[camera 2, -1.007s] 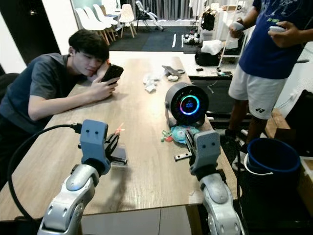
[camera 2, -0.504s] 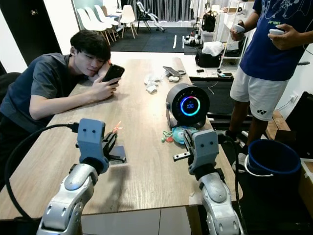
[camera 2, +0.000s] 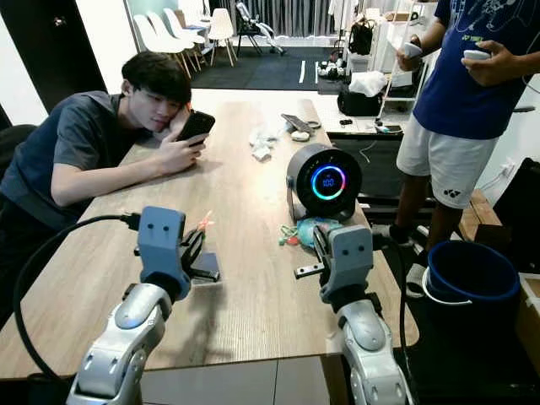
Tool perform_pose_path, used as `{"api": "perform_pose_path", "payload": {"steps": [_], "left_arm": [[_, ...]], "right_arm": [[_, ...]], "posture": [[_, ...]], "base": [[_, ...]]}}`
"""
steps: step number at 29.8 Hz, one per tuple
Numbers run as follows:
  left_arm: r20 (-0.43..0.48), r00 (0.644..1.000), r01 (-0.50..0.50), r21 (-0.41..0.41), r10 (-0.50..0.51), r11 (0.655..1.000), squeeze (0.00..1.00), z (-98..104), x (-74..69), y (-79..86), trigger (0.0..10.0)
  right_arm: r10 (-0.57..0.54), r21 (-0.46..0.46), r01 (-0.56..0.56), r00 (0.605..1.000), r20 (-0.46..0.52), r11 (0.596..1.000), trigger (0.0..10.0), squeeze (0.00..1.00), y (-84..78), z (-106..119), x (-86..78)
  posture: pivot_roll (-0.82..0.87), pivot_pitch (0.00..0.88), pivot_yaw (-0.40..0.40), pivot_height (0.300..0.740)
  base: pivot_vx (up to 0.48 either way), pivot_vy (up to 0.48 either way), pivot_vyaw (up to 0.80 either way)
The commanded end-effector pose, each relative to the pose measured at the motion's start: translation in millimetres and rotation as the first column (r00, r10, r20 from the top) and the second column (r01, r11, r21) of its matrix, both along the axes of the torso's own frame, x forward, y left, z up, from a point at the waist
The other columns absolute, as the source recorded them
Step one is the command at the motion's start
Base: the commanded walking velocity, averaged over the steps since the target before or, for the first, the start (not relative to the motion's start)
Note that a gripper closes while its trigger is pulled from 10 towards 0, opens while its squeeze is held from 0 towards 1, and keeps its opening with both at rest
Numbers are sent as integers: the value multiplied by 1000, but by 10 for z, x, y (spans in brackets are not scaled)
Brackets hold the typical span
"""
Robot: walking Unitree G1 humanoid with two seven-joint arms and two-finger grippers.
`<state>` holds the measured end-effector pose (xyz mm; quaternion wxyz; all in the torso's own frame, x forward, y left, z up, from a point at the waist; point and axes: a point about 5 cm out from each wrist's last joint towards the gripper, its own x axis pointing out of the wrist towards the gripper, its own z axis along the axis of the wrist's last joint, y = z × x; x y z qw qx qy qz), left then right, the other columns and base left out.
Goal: Hang keys on a hook
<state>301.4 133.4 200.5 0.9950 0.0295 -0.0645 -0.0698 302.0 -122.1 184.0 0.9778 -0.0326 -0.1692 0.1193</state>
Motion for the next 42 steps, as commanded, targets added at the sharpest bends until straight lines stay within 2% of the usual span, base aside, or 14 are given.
{"api": "perform_pose_path", "payload": {"steps": [1,42], "left_arm": [[-11,1000,-23,-1,23,1000,0,-48,-1,26,10000],[-6,999,-31,8,31,999,0,-59,8,36,10000]], "right_arm": [[9,-1,-9,1000,-10,1000,10000,0,36,-36,1],[8,-7,-8,1000,-5,1000,10000,0,45,-48,7]], "posture": [[44,110,39,740],[50,109,42,740]], "base": [[0,0,0],[0,0,0]]}}
